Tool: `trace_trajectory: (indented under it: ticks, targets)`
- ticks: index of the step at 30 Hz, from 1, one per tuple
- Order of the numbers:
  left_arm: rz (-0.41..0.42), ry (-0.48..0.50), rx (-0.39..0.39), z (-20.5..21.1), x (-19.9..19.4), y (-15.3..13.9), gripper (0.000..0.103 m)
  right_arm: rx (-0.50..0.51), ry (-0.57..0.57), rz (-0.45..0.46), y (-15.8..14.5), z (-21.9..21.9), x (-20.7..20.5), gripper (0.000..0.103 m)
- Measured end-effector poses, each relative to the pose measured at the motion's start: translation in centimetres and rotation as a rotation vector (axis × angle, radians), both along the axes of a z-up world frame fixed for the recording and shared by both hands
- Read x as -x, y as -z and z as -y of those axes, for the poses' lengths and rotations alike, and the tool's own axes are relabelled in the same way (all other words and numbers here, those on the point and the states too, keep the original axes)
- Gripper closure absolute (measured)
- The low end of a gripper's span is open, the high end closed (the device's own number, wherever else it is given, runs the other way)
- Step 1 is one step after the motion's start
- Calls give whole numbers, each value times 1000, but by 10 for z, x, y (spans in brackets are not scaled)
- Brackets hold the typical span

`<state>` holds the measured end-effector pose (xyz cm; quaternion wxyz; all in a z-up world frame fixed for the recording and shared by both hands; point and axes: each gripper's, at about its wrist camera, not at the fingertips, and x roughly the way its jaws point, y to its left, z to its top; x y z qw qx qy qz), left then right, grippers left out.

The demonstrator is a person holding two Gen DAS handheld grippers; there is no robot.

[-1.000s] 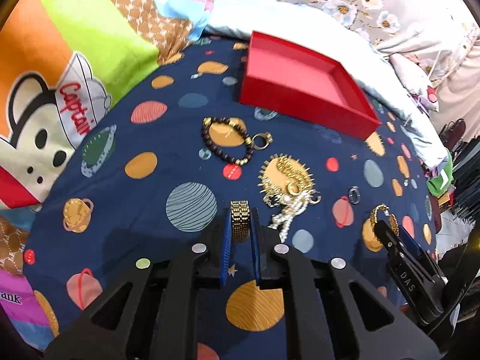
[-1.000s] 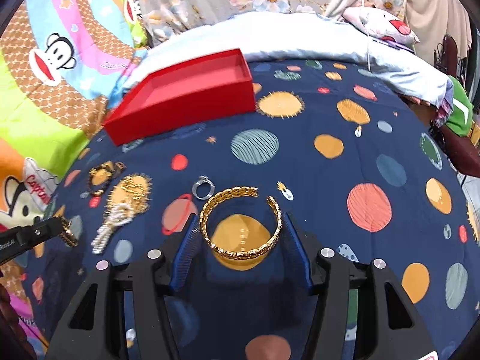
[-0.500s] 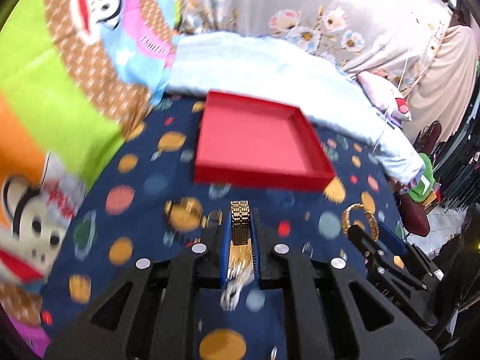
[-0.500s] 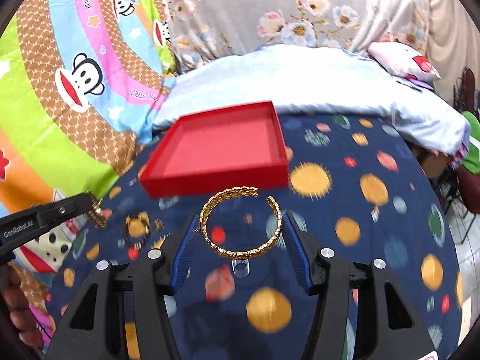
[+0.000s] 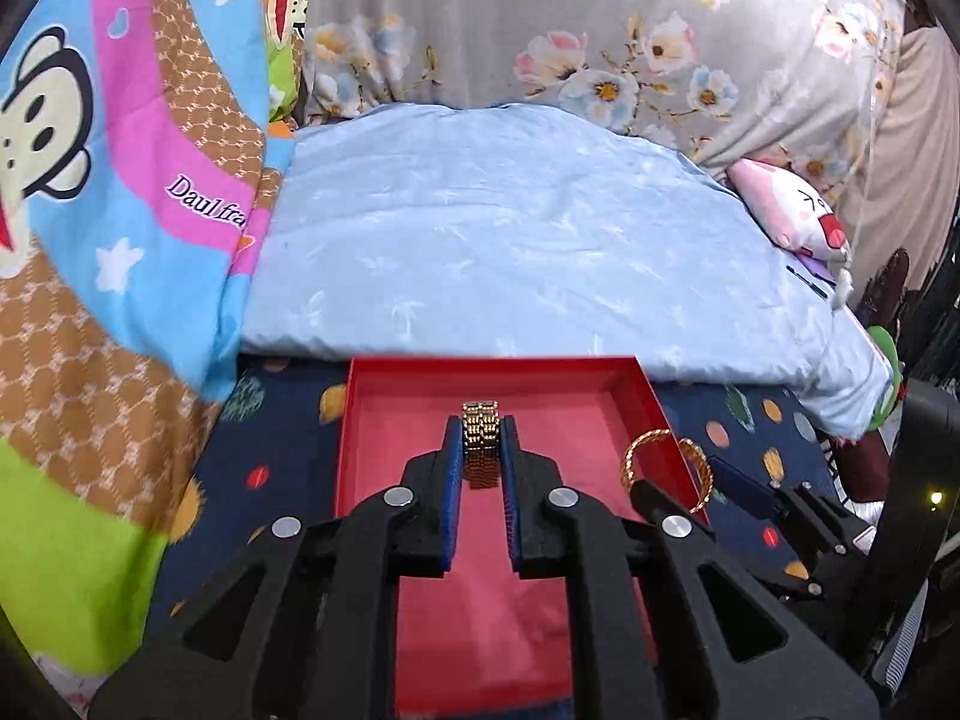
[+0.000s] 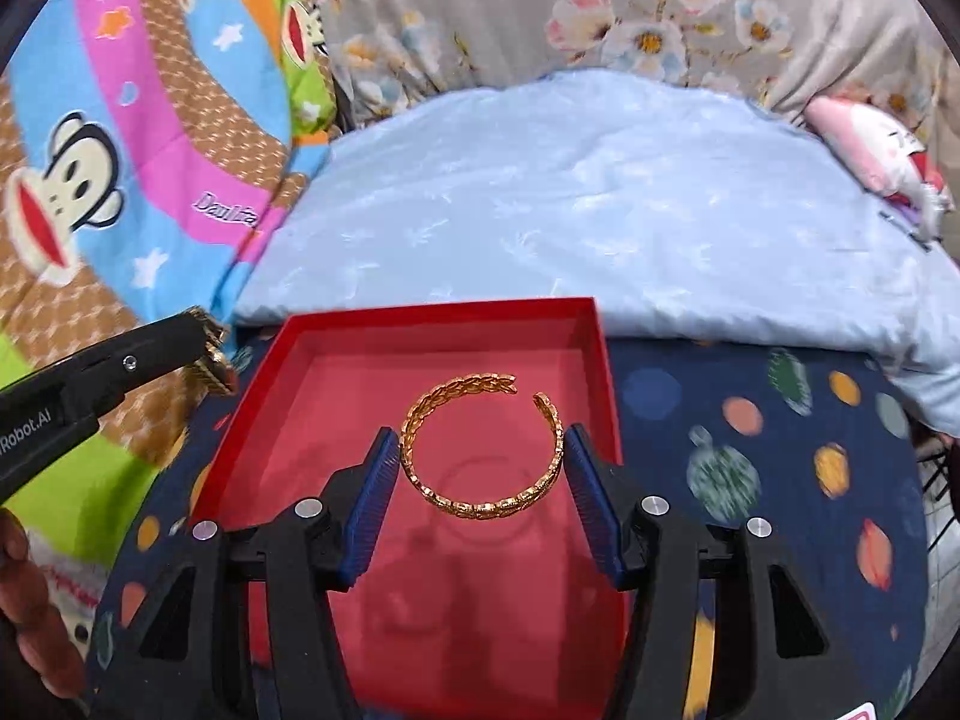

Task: Organize jewelry
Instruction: 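Carry the bangle and mesh band into the red tray and open both tools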

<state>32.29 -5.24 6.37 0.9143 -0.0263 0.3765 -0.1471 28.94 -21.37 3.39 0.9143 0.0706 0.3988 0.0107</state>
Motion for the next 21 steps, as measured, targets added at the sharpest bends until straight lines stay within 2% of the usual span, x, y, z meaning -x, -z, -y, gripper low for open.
trace_trajectory:
  ticks: [4, 8, 10, 11, 15, 21]
  targets:
    - [-20, -3, -26, 9, -37, 15, 93, -11, 7, -43, 14, 4, -39, 48]
    - [-41, -3, -51, 15, -61, 31, 93, 1, 2, -58, 22, 2, -60, 47]
    - [-38, -26, -75, 14, -65, 33, 91, 18, 13, -49, 20, 1, -61, 42]
    - [-30, -41, -83, 11, -63, 32, 85, 24, 17, -39, 17, 1, -59, 41]
    - [3, -78, -68, -6, -39, 19, 49, -5, 36, 7, 3, 7, -35, 38]
    - [33, -112, -122, -29, 34, 16, 46, -63, 76, 50, -8, 16, 48, 36]
